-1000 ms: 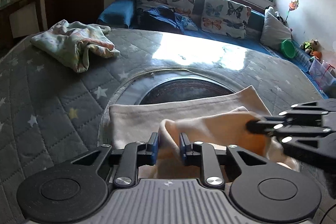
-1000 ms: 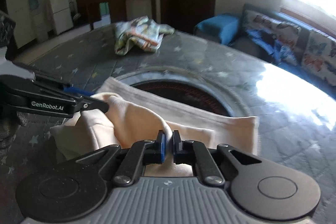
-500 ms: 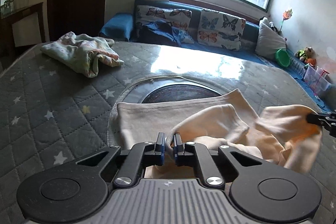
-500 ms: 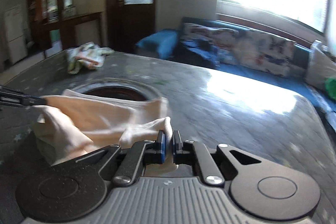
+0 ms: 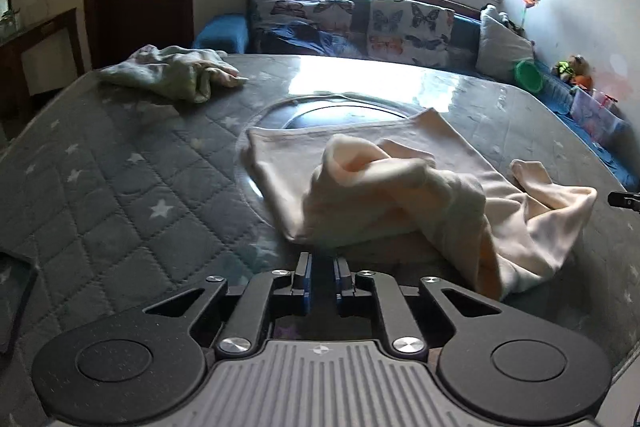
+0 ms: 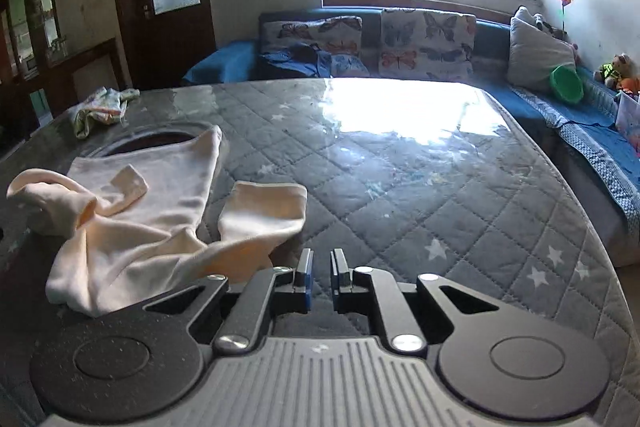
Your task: Fold clothes
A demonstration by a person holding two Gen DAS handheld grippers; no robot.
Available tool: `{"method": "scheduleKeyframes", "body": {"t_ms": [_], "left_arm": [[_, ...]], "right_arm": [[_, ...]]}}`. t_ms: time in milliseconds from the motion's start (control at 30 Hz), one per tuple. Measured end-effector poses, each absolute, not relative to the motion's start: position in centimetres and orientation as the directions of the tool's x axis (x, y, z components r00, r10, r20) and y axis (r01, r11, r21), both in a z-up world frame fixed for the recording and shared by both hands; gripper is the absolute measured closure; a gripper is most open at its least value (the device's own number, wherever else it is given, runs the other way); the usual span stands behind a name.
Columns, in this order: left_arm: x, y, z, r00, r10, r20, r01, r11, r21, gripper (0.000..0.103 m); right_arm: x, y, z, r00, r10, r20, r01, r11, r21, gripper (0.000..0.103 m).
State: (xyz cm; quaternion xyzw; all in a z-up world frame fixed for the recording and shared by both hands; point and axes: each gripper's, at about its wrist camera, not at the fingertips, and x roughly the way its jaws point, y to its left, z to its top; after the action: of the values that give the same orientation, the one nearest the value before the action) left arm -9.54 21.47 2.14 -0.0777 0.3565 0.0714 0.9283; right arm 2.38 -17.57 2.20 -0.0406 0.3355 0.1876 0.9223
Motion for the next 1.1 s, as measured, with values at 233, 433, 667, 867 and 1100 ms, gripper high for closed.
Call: {"method": "scheduleKeyframes", "body": {"t_ms": [233,433,667,867,1100], "left_arm": [[-6.4,20.6,5.2,0.788,0.109,-0.605,-0.176,0.983,-0.053,0.056],[-0.8,18.1,6.4,0.807,0.085,-0.585,-0.101,0.995,0.005,0.053],[7.3,16.4,3.6,0.707,0.035,-0.706,-0.045,0.999,0.004,0.050],[10.5,15.8,-0.6,0.628,0.051,-0.777,-0.051,0.998,0.025,0.050],[11.8,15.1,-2.7,0.584,0.055,-0.810,-0.046,0.998,0.035,0.052]], "right_arm": [[3.8,-14.8,3.3,0.720,0.390,-0.574,-0.437,0.897,0.061,0.064],[4.9,-11.6,2.7,0.682,0.445,-0.581,-0.497,0.864,0.080,0.053],[5.2,-10.1,1.0,0.635,0.476,-0.609,-0.522,0.845,0.116,0.048],[5.7,-10.0,0.2,0.610,0.489,-0.623,-0.526,0.838,0.142,0.047],[6.1,-9.9,-0.3,0.595,0.496,-0.632,-0.535,0.832,0.150,0.042]]}}
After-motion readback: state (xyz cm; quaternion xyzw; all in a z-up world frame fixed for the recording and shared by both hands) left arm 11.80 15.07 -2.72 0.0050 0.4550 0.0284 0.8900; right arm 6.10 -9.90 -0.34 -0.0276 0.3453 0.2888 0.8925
